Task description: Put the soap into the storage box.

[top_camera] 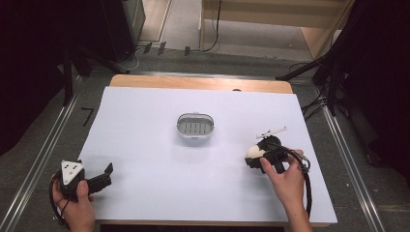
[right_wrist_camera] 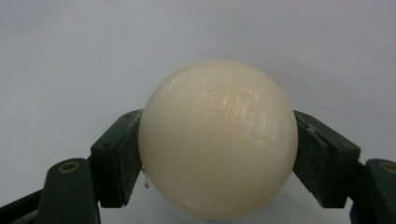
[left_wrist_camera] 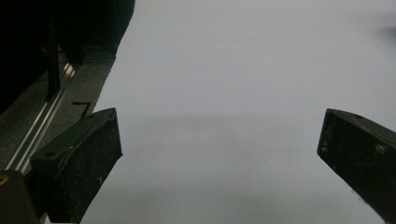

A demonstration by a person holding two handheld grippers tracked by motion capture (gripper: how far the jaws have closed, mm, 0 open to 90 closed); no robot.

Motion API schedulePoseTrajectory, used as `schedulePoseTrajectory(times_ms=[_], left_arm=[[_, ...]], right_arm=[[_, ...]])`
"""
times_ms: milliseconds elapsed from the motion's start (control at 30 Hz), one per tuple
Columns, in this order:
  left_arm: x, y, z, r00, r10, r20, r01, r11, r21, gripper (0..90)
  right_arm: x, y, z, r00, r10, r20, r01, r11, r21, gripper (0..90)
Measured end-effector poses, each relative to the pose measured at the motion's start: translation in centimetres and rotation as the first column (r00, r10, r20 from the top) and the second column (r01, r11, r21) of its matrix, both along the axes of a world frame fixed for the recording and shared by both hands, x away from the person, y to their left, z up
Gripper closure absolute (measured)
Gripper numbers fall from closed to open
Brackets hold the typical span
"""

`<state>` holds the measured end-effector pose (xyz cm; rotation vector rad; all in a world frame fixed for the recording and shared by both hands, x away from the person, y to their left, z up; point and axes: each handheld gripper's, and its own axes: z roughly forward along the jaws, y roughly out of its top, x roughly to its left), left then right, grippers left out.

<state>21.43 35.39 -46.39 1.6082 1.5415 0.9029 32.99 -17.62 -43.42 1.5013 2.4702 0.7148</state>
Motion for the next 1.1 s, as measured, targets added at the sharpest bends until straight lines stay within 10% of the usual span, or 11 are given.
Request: schedulePoseTrajectory(times_ms=[1100], left_arm=[[0.0, 0.0, 0.0, 1.0000, -0.002, -0.002, 0.002, 1.0000, -0.004, 0.1]], right_arm=[[1.5, 3.1, 2.1, 0.9973, 0.072, 0.015, -0.072, 0.9973, 0.014, 25.0]])
